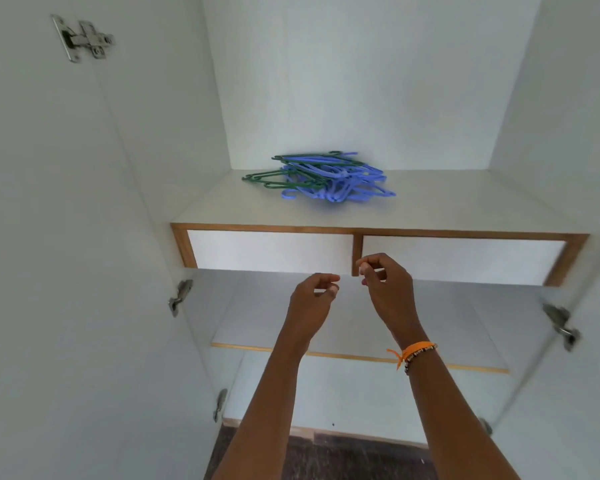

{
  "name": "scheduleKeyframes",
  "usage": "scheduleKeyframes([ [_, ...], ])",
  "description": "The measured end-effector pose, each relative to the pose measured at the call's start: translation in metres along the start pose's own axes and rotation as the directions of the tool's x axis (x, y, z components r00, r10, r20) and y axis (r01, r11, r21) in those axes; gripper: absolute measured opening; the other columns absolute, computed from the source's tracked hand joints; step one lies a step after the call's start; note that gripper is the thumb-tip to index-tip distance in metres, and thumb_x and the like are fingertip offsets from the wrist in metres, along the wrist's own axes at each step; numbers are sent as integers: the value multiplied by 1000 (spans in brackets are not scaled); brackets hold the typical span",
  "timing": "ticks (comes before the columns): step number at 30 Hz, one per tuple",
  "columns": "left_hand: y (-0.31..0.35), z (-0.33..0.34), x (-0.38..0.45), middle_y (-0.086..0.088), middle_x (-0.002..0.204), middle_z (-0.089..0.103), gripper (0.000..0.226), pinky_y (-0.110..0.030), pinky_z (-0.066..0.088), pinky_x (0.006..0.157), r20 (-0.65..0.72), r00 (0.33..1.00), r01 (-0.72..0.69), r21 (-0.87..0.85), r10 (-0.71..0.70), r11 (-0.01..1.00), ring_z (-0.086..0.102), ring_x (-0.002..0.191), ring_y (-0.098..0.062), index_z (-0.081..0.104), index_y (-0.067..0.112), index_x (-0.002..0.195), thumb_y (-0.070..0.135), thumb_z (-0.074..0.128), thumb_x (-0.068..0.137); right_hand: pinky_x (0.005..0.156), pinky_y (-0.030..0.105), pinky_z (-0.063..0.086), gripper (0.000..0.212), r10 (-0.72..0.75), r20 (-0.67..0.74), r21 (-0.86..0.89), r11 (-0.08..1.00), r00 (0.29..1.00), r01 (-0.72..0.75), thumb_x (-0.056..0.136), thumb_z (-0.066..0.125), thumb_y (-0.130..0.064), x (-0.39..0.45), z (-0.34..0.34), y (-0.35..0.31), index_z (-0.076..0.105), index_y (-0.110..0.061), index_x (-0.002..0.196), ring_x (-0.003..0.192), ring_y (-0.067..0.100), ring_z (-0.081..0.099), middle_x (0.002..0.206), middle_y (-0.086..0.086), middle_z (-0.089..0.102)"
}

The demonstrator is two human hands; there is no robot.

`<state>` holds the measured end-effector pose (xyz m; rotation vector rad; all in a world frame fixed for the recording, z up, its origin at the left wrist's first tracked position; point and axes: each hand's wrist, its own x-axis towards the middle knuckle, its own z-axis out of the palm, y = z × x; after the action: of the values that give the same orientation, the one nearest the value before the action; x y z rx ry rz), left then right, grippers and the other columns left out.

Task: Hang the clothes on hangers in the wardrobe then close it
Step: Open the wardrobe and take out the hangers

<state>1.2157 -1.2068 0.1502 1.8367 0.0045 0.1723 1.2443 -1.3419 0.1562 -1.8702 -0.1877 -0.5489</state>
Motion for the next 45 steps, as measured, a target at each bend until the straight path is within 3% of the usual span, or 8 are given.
scheduleKeyframes([
  [15,13,-32,299,-8,110,66,20,-33,45,92,-146,989,-39,-27,35,999,60,95,-17,65,13,110,13,54,94,76,18,35,18,-218,53,-160,961,974,224,91,50,1,326,104,47,67,6,93,98,31,60,100,21,66],
  [23,16,-22,417,-1,102,55,23,-26,38,85,-110,993,55,82,-46,995,51,96,-16,64,17,102,20,41,100,100,42,40,36,19,295,-530,835,955,147,96,50,-12,462,149,82,54,9,124,117,38,50,131,26,52],
  [29,6,-20,462,-10,83,57,39,-41,46,81,-170,970,194,103,-175,976,57,82,-25,43,19,66,35,36,101,95,51,42,57,157,484,-590,785,861,188,93,55,-38,490,182,107,54,12,119,105,44,55,112,33,58],
  [33,-3,-30,486,-25,104,65,23,-38,54,77,-177,938,314,59,-300,948,64,88,-32,55,4,78,10,41,96,81,40,35,62,217,442,-751,620,870,227,75,49,-76,493,195,112,43,-18,56,56,19,33,56,4,38],
  [36,-6,-39,493,-27,95,64,26,-18,50,45,-105,929,349,-75,-355,934,69,68,-23,58,-11,109,-2,37,97,93,48,34,63,310,476,-806,528,823,267,72,53,-78,487,205,105,43,-16,66,98,30,52,78,6,53],
  [39,-6,-41,487,-12,68,51,30,-17,45,42,-144,926,323,-175,-349,930,55,44,-15,58,-2,98,-6,28,94,107,51,28,55,414,502,-832,471,760,294,79,58,-66,483,218,95,48,-15,97,119,33,46,109,7,57],
  [42,-11,-42,478,-7,58,45,27,-21,35,44,-144,923,327,-197,-358,924,41,47,-16,57,7,73,-2,38,90,82,39,42,37,418,508,-827,482,753,291,82,65,-46,482,224,90,43,-16,78,66,17,46,74,1,47],
  [45,-9,-44,466,-5,52,44,30,-21,31,45,-58,912,389,-190,-406,901,39,44,-14,54,7,65,9,44,93,48,26,36,37,353,483,-836,458,802,302,79,70,-32,483,213,90,41,-17,63,53,14,40,61,1,41],
])
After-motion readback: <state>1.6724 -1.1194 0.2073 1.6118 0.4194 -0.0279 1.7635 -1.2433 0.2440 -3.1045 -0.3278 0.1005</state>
